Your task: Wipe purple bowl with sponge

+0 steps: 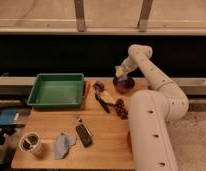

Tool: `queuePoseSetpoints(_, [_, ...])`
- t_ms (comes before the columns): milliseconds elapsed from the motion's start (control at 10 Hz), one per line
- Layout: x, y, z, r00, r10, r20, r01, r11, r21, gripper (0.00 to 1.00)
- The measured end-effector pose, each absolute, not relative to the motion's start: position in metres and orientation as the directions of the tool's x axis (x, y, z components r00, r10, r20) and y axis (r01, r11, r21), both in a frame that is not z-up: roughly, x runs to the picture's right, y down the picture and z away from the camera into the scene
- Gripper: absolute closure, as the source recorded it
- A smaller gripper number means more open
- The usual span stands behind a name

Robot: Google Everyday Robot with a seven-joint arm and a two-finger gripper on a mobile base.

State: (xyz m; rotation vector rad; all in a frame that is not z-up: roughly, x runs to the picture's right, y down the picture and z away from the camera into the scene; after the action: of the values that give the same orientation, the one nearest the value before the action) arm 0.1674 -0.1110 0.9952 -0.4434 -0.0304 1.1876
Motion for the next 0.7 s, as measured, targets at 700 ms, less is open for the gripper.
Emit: queuePoseSetpoints(700, [0.154,-0.080,0.954,0.411,0.891,-0.190,-0.861,0.311,-0.402,0.91])
